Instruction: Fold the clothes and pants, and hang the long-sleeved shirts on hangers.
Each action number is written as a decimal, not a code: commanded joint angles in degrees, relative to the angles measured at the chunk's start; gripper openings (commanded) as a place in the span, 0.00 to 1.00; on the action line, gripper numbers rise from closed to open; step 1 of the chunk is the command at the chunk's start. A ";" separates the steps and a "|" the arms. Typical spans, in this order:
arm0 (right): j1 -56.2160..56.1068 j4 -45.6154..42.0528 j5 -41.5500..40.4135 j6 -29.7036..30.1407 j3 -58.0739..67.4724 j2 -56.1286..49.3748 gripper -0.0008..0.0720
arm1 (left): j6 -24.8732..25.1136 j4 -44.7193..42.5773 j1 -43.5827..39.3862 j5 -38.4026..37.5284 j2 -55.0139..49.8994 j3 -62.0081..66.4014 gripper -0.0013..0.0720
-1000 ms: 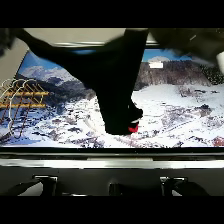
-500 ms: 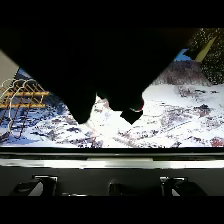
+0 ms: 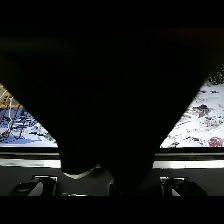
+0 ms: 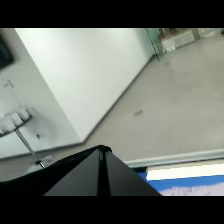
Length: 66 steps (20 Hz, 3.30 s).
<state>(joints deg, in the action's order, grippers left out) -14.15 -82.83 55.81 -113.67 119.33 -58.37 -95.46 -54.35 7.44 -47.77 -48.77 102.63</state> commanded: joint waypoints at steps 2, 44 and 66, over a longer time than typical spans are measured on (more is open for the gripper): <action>0.02 -3.39 0.28 -0.09 -4.92 -13.90 0.07 | 1.86 -2.38 -1.88 -7.43 -14.93 -1.03 0.07; 3.78 41.31 4.26 27.96 -82.18 -15.89 0.17 | 14.71 15.43 -0.66 -8.20 -20.22 -64.92 0.95; 21.59 38.40 3.67 17.92 -25.81 -3.17 0.07 | 9.62 5.88 2.08 -14.97 -19.28 -12.04 0.07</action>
<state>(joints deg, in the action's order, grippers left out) 3.22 -44.34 59.72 -95.70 76.05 -61.71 -83.48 -42.57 6.44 -57.98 -69.63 74.30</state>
